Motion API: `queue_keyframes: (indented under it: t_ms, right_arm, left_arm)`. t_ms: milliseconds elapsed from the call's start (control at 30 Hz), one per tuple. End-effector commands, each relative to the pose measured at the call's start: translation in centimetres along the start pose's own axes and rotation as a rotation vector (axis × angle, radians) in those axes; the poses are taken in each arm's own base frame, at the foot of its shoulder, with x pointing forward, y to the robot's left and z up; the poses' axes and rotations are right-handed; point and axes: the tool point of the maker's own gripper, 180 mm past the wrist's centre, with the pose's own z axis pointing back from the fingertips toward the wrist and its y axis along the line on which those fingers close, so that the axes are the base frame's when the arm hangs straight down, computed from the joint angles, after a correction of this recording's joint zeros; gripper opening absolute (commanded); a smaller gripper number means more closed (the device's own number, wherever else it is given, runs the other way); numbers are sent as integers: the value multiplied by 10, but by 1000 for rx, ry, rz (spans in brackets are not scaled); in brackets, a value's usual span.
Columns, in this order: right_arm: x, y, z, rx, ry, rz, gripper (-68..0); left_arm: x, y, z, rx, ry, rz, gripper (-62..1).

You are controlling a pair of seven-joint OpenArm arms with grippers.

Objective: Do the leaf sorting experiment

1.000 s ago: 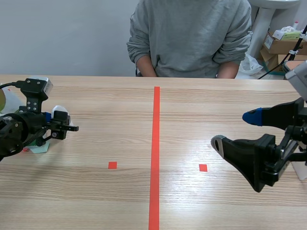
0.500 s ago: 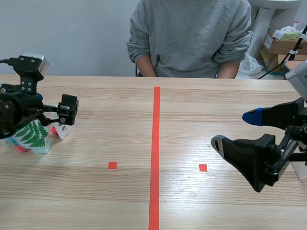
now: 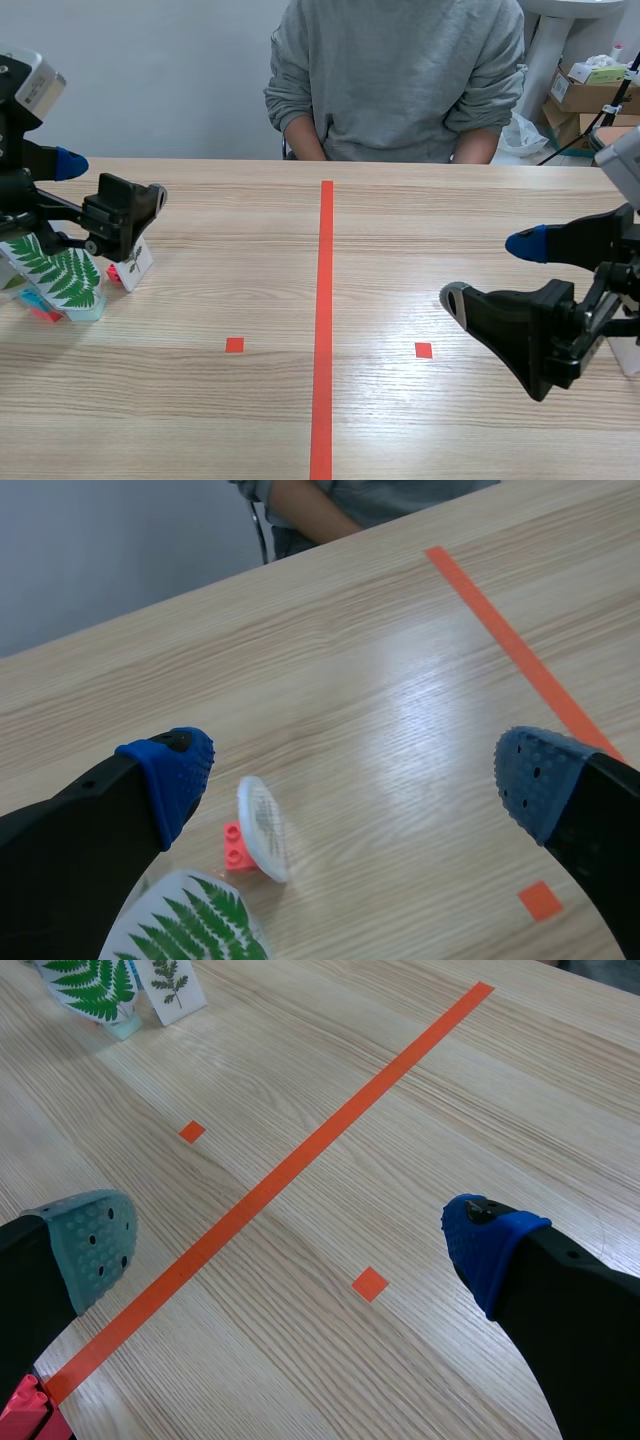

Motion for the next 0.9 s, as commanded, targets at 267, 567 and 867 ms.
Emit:
queue_keyframes:
  t_ms: [267,567,867]
  right_arm:
    - [15,-3,1,2,-44,26,-41]
    - [15,-3,1,2,-44,26,-41]
    - [15,-3,1,2,-44,25,-41]
  left_arm:
    - [16,-63,44,-162,-50,-32,-6]
    - [18,-104,76,-247,-45,-13,-7]
    - [13,-121,90,-300,-33,54,-7]
